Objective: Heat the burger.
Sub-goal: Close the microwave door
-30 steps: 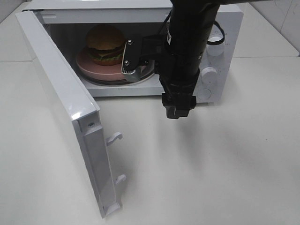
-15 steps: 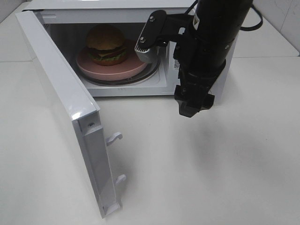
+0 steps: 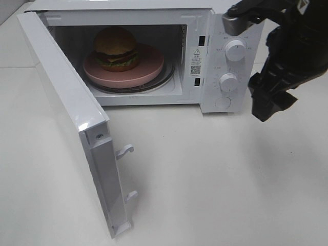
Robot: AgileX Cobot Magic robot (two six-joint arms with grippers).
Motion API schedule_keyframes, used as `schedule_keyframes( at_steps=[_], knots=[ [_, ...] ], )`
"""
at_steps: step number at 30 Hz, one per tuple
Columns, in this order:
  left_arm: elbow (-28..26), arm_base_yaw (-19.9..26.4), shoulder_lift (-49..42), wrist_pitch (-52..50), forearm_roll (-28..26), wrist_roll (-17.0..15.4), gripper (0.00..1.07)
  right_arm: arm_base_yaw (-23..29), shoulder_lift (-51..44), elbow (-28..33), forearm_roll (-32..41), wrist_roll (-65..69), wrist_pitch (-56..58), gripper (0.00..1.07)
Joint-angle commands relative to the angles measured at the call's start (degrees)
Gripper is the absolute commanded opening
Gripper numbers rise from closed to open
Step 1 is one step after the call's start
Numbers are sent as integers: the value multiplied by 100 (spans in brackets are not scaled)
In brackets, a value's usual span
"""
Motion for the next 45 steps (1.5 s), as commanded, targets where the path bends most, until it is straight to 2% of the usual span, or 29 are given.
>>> schedule_keyframes(
  at_steps=[1, 10, 11, 13, 15, 18, 19, 21, 22, 23, 25, 28, 30, 32, 33, 34, 39, 45],
  knots=[
    [23, -34, -80, -92, -11, 11, 101, -430, -97, 212, -29, 481, -143, 80],
    [23, -34, -80, -92, -11, 11, 101, -1157, -120, 556, -46, 1054, -688, 70],
    [23, -34, -80, -92, -11, 11, 101, -1375, -120, 670, -40, 1324, -762, 68],
    [23, -34, -80, -92, -11, 11, 101, -1495, -120, 722, -40, 1432, -762, 68],
    [23, -34, -80, -92, -11, 11, 101, -2011, -189, 911, 92, 1604, -699, 68],
    [23, -34, -80, -92, -11, 11, 101, -2108, -246, 980, 143, 1604, -710, 68],
    [23, -34, -80, -92, -11, 11, 101, -2309, -435, 1180, 206, 1604, -722, 68],
    [23, -34, -80, -92, -11, 11, 101, -2372, -533, 1306, 229, 1604, -722, 68],
    [23, -34, -80, -92, -11, 11, 101, -2452, -808, 1558, 252, 1621, -728, 68],
    [23, -34, -80, -92, -11, 11, 101, -2452, -808, 1558, 252, 1621, -728, 68],
    [23, -34, -80, -92, -11, 11, 101, -2447, -1524, 2137, 258, 1627, -728, 68],
    [23, -34, -80, -92, -11, 11, 101, -2435, -1753, 2252, 275, 1633, -722, 68],
    [23, -34, -80, -92, -11, 11, 101, -2435, -2733, 2750, 275, 1627, -722, 68],
    [23, -34, -80, -92, -11, 11, 101, -2435, -2956, 2830, 264, 1627, -722, 68],
    [23, -34, -80, -92, -11, 11, 101, -2435, -3518, 2997, 258, 1627, -722, 68],
    [23, -34, -80, -92, -11, 11, 101, -2435, -3518, 2997, 258, 1627, -722, 68],
    [23, -34, -80, -92, -11, 11, 101, -2435, -4853, 3455, 252, 1621, -779, 68],
    [23, -34, -80, -92, -11, 11, 101, -2435, -5644, 3770, 264, 1610, -894, 68]
  ],
)
